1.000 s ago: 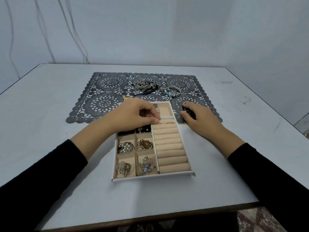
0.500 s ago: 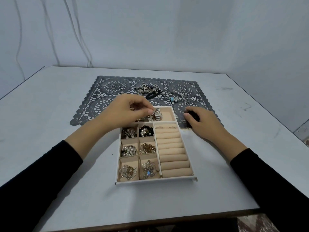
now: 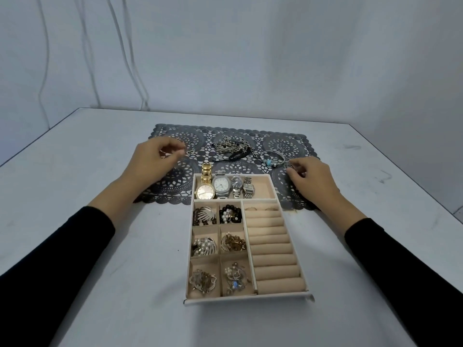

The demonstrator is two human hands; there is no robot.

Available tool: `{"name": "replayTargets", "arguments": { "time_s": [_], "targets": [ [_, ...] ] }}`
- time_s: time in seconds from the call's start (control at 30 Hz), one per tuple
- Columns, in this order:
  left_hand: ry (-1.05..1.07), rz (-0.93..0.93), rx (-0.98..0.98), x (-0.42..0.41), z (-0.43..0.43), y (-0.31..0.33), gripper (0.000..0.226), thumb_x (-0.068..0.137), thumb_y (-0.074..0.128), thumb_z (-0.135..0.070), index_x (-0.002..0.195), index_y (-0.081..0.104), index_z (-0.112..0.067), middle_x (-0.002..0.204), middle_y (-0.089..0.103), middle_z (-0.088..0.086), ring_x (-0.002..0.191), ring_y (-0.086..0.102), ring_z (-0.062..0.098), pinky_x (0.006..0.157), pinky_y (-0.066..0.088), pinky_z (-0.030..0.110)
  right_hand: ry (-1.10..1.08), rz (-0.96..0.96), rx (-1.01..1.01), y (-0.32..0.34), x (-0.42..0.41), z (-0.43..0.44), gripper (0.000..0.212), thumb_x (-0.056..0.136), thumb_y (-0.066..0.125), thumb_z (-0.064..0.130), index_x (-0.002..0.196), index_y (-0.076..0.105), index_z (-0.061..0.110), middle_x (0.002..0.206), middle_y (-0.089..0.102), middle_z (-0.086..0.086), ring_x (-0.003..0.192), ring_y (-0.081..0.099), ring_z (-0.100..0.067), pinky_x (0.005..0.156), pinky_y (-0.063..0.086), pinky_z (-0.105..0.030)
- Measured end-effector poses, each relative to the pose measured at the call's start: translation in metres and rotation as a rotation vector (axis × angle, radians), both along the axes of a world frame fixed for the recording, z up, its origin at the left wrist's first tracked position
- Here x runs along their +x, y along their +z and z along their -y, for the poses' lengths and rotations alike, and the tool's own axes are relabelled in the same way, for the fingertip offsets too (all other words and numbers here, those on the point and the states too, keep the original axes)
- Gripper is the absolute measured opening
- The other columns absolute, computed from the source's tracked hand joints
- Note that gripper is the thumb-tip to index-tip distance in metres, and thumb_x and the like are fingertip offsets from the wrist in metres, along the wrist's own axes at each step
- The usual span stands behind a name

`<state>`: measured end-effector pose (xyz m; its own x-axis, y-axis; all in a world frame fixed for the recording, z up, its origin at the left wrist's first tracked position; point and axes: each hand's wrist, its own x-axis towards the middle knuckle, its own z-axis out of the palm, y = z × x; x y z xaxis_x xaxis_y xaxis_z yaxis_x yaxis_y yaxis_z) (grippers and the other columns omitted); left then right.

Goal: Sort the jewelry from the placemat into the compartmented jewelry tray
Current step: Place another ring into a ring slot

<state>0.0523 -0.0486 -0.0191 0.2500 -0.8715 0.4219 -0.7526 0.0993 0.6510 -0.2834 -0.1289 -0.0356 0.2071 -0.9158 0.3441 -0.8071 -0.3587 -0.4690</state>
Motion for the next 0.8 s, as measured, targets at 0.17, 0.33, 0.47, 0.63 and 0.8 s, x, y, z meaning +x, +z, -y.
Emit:
{"name": "replayTargets", "arguments": {
  "time_s": [0.17, 0.33, 0.47, 0.63, 0.8],
  "targets": [
    [-0.008, 0.103, 0.09, 0.012, 0.017, -0.01, 0.02, 0.088, 0.071, -0.031, 0.107, 0.073, -0.025, 0.105, 0.066, -0.009, 0.093, 0.057, 0.008, 0.082, 0.038, 0.02, -0.056, -0.019, 0.021, -0.001, 0.007, 0.017, 0.03, 0.092, 0.059, 0.025, 0.116, 0.067, 0.008, 0.11, 0.061, -0.011, 0.103, 0.056, -0.025, 0.089, 0.037, -0.026],
    [-0.005, 0.173, 0.085, 0.014, 0.031, -0.011, 0.017, 0.09, 0.068, -0.029, 0.106, 0.073, -0.023, 0.097, 0.065, -0.007, 0.08, 0.055, 0.004, 0.077, 0.038, 0.022, -0.063, -0.016, 0.051, -0.001, 0.009, 0.029, 0.021, 0.091, 0.061, 0.023, 0.106, 0.071, 0.011, 0.101, 0.057, -0.007, 0.099, 0.055, -0.024, 0.083, 0.036, -0.025],
    [0.013, 0.2, 0.087, 0.015, 0.048, -0.011, 0.018, 0.091, 0.066, -0.03, 0.106, 0.073, -0.022, 0.093, 0.064, -0.004, 0.079, 0.056, 0.011, 0.075, 0.04, 0.027, -0.054, 0.032, 0.071, 0.002, 0.012, 0.037, 0.016, 0.089, 0.065, 0.019, 0.101, 0.071, 0.011, 0.092, 0.058, -0.003, 0.084, 0.052, -0.014, 0.077, 0.035, -0.021],
    [0.017, 0.217, 0.088, 0.018, 0.072, -0.01, 0.019, 0.092, 0.065, -0.028, 0.108, 0.073, -0.021, 0.099, 0.068, 0.002, 0.081, 0.056, 0.013, 0.076, 0.039, 0.027, -0.007, 0.119, 0.101, 0.002, 0.01, 0.046, 0.009, 0.086, 0.069, 0.015, 0.094, 0.071, 0.013, 0.082, 0.065, 0.001, 0.066, 0.051, -0.003, 0.06, 0.035, -0.012],
    [0.001, 0.236, 0.112, 0.022, 0.089, -0.008, 0.019, 0.09, 0.067, -0.031, 0.107, 0.073, -0.024, 0.101, 0.067, -0.002, 0.073, 0.051, 0.003, 0.075, 0.037, 0.026, 0.026, 0.152, 0.095, 0.0, 0.006, 0.054, 0.006, 0.085, 0.07, 0.015, 0.09, 0.07, 0.017, 0.083, 0.066, 0.004, 0.068, 0.052, -0.003, 0.062, 0.037, -0.011]
  ]
}}
